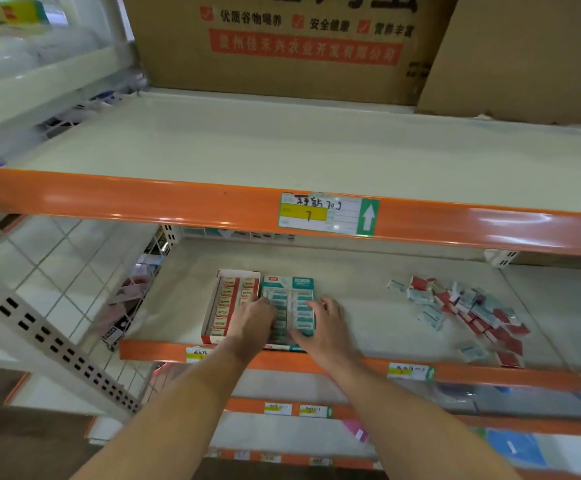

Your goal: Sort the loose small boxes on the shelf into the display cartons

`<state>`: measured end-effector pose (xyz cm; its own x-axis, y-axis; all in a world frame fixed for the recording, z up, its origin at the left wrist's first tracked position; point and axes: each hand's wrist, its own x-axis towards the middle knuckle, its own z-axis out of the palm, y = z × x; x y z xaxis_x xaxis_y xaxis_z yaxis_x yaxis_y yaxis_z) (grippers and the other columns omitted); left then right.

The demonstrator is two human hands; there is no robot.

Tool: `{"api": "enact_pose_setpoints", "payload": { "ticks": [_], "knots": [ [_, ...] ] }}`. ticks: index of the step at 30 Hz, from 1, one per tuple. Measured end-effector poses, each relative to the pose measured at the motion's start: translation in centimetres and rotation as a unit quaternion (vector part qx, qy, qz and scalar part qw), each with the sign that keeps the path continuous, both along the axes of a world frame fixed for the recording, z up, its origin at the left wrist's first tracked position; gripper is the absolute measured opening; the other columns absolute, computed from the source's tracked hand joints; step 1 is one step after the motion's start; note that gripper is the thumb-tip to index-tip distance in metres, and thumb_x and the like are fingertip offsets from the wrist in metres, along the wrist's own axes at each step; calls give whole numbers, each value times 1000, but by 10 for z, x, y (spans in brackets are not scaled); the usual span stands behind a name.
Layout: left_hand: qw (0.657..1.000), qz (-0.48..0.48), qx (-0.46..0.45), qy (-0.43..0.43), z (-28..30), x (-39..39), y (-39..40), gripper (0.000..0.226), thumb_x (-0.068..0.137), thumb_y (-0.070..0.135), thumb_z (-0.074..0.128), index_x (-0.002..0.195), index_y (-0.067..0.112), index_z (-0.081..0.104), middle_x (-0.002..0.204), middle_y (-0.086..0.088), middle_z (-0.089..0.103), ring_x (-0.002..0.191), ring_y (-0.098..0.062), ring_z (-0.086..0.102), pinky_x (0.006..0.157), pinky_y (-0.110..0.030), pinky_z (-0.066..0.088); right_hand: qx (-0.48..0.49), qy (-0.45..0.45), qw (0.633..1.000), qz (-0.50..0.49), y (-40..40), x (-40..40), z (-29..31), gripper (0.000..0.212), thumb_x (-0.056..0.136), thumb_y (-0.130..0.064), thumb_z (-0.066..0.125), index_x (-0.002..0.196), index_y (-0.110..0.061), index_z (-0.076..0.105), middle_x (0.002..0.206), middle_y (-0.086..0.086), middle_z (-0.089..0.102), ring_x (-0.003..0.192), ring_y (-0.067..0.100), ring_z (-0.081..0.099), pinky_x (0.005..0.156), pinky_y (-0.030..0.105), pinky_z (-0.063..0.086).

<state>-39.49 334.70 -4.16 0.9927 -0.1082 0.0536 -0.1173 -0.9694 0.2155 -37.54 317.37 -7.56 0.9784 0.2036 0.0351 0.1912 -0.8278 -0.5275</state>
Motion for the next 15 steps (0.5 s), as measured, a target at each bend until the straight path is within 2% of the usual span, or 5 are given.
{"api": "enact_pose_setpoints", "payload": {
  "ticks": [5, 8, 11, 15],
  "knots": [
    [999, 29, 16, 22, 4, -1, -10, 10, 94, 24, 59, 103, 19, 63, 111, 1, 63, 103, -15, 55, 85, -28, 52, 15, -1, 1000, -20, 2, 3, 0, 71, 82, -50, 73, 141, -23, 45, 145, -3, 36, 135, 16, 32, 111, 32, 36],
    [999, 37, 29, 26, 4, 0, -15, 12, 92, 27, 63, 103, 22, 63, 111, 1, 61, 98, -14, 56, 85, -28, 53, 34, -6, 999, -19, -6, 2, 0, 68, 85, -54, 68, 141, -22, 46, 144, -4, 38, 135, 16, 33, 110, 33, 38],
    [999, 16, 37, 34, 6, 5, -29, 21, 91, 28, 64, 110, 22, 63, 114, 0, 59, 101, -16, 57, 84, -29, 54, 51, -13, 998, -40, -25, 4, -2, 56, 92, -52, 59, 137, -19, 51, 141, -2, 44, 133, 18, 38, 108, 34, 40],
    [997, -9, 68, 44, 11, 16, -67, 22, 91, 18, 58, 113, 18, 64, 117, -4, 57, 109, -24, 55, 89, -37, 51, 56, -22, 995, -81, -62, 8, -5, 38, 95, -34, 57, 128, -15, 58, 131, 3, 52, 125, 22, 44, 104, 35, 40]
  ]
}}
